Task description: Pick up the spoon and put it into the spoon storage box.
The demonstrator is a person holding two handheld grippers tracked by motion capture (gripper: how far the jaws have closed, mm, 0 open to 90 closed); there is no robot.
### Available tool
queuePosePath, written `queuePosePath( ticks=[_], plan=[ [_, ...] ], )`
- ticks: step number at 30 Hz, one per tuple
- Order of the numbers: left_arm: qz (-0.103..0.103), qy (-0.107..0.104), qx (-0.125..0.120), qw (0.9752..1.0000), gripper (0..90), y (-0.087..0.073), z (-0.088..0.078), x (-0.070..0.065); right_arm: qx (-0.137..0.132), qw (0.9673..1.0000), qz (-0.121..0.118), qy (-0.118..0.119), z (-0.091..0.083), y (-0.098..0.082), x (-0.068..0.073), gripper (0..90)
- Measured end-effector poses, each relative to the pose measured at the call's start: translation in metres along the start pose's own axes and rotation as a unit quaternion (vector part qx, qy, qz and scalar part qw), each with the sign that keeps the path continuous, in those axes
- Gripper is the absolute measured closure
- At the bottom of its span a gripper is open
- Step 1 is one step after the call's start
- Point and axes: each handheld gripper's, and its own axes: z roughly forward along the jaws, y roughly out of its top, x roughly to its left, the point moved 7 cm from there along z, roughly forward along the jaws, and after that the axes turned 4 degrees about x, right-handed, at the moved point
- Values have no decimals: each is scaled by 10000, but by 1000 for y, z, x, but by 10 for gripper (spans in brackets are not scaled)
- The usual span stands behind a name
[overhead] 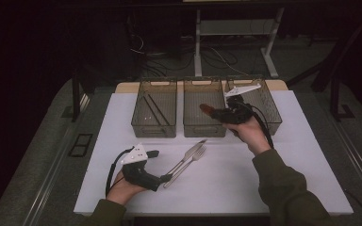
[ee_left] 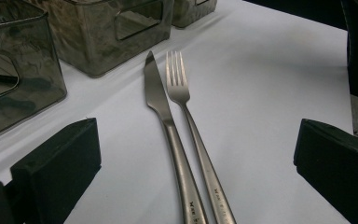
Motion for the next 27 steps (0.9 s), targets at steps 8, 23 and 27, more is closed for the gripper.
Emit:
queuePosePath(
  ticks=[8, 23, 27],
  plan=[
    [2, -12, -30, 10000, 0, 1, -1, 0, 82, 9998, 163, -124, 21, 21, -13, 804],
    [2, -57, -58, 10000, 0, 2, 0, -1, -79, 9994, 210, -247, 48, 56, -25, 804],
    [2, -72, -70, 9999, 0, 2, 0, -1, -117, 9992, 293, -234, 58, 57, -28, 804]
  ],
)
